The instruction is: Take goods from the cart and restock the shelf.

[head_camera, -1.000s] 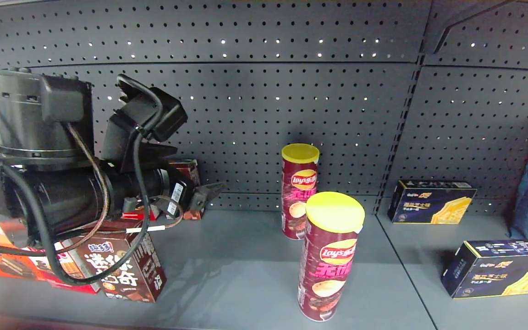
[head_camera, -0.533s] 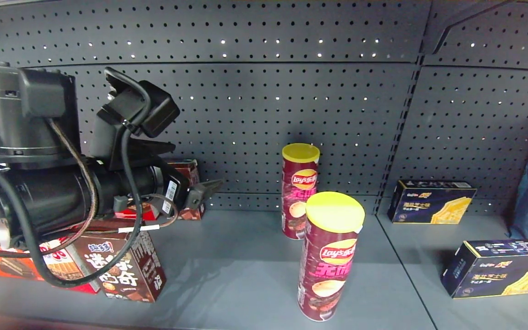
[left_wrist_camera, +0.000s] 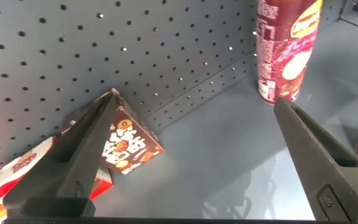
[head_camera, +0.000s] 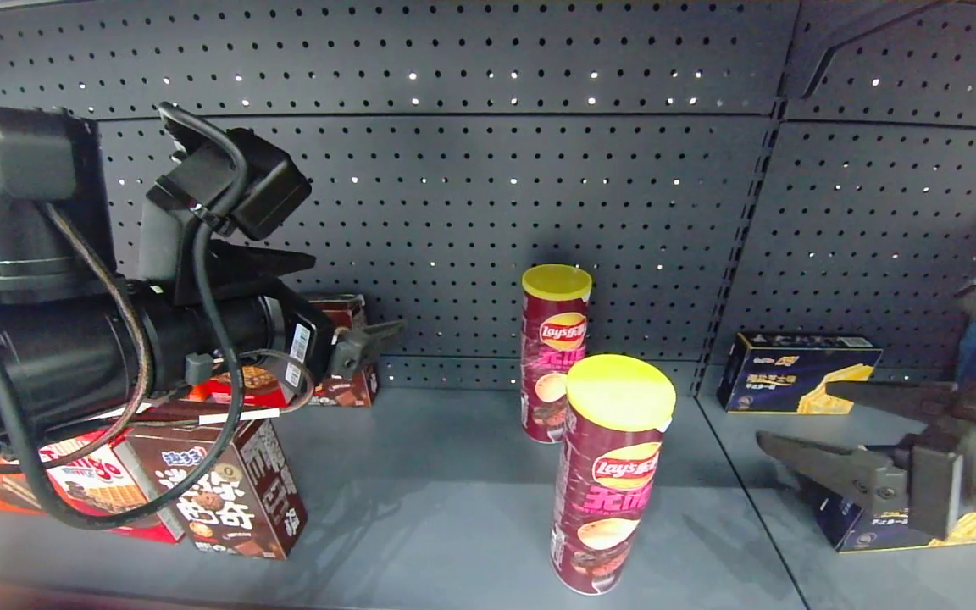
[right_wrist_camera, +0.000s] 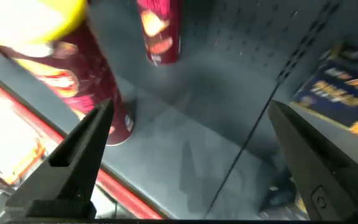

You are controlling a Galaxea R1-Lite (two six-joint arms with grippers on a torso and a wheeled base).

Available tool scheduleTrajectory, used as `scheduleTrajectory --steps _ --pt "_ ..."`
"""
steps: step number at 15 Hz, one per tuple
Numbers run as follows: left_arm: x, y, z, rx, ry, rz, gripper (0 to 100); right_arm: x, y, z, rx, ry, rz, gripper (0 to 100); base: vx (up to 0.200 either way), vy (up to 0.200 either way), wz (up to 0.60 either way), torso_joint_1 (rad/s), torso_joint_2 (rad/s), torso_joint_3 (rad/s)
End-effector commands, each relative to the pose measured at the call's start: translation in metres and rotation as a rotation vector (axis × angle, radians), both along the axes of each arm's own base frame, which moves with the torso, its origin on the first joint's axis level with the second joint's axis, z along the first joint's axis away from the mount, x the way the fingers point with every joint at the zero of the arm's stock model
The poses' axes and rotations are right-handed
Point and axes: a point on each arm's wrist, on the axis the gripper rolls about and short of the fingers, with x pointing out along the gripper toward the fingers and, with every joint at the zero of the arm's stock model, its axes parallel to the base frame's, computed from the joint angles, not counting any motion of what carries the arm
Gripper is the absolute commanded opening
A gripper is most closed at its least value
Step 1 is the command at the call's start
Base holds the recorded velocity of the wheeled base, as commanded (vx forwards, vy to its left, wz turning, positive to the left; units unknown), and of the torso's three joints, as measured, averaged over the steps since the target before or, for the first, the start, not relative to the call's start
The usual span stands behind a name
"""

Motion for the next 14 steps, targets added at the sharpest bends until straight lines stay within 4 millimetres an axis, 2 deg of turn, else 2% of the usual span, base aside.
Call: scheduleTrajectory --steps 1,9,14 --pt "0.001 0.002 0.001 -0.002 -0.003 0.008 100 0.023 0.017 -0.02 -0.059 0.091 0.004 100 0.0 0.0 0.0 0.0 0.0 0.0" --pt "0.002 0.001 0.002 -0.001 -0.006 0.007 100 0.032 0.033 -0.041 -0.117 0.168 0.025 100 0.0 0.0 0.0 0.0 0.0 0.0" --pt "0.002 0.0 0.001 -0.003 -0.004 -0.003 100 0.033 0.037 -0.05 -0.143 0.197 0.029 100 0.0 0.0 0.0 0.0 0.0 0.0"
